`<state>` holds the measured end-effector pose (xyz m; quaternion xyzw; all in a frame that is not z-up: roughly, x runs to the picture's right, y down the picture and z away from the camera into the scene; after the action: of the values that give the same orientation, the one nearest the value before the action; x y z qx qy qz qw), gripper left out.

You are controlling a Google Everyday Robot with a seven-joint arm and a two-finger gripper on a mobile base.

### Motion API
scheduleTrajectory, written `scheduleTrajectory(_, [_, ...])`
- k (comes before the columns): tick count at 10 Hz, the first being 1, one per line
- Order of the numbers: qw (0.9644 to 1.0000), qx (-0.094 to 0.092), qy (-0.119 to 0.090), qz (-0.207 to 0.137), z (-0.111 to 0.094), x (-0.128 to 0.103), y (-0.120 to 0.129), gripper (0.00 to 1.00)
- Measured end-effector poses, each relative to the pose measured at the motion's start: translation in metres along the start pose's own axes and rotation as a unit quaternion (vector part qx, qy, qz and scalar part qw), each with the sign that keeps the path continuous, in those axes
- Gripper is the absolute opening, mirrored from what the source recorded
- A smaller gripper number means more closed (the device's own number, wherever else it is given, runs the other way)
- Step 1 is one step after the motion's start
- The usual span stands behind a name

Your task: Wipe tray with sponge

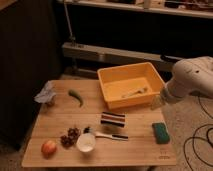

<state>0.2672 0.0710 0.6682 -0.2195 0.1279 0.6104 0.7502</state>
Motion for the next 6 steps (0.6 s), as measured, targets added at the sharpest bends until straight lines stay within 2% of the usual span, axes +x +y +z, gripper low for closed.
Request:
scheduleTrajectory(3, [0.9994, -0.006, -0.01, 0.033, 0.011, 0.001, -0.019, 0.65])
scheduleTrajectory(6, [0.9984, 0.007, -0.009, 0.056, 0.022, -0.005, -0.025, 0.65])
